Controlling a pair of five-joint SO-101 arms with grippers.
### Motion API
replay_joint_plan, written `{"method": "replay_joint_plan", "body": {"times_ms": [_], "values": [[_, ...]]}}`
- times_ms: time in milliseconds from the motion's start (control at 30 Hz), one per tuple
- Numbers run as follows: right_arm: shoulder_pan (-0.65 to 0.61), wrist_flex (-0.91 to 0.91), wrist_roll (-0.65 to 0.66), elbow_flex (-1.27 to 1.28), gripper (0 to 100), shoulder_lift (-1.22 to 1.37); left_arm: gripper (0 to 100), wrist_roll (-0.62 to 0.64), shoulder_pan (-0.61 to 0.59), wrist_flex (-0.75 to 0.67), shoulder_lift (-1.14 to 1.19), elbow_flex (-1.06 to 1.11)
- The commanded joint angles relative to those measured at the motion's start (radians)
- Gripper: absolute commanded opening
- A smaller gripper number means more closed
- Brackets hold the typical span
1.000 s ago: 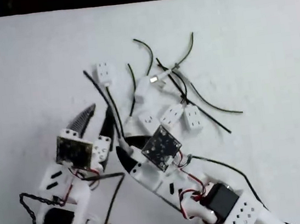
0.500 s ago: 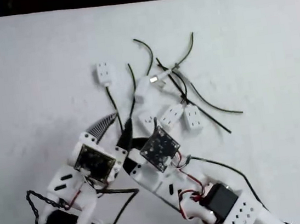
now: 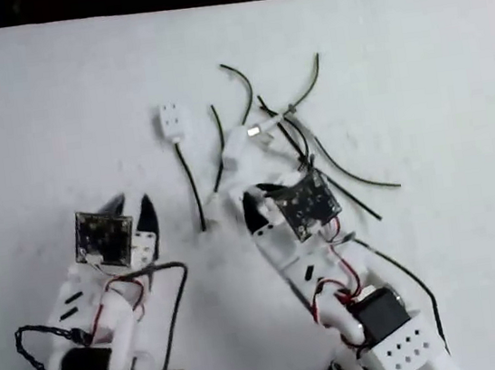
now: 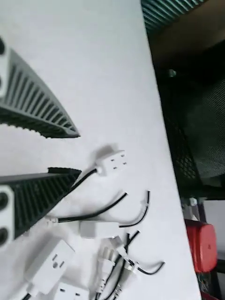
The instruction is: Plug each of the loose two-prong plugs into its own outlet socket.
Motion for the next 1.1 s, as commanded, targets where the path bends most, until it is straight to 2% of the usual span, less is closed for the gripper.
{"method": "replay_joint_plan", "body": {"times_ms": [0,100,267,433,567,833,1067], "values": [[0.038,0.002,0.028,-0.08,1.7,0.002,12,0.011,-0.054,0.118,-0.008,-0.037],[0.039,0.007,0.028,-0.118,1.7,0.082,12,-0.006,-0.081,0.164,-0.008,-0.035],[0.041,0.007,0.032,-0.25,1.7,0.38,12,-0.117,-0.087,0.215,-0.008,-0.021],[0.042,0.007,0.187,-0.354,1.8,0.647,12,-0.186,-0.087,0.213,-0.008,0.084],[0.091,-0.002,0.275,-0.407,1.8,0.791,12,-0.249,-0.085,0.186,-0.008,0.152],[0.165,-0.01,0.29,-0.529,1.8,1.018,12,-0.255,-0.085,0.186,-0.008,0.161],[0.17,-0.125,0.292,-0.54,1.8,1.156,12,-0.256,-0.085,0.184,-0.008,0.175]]}}
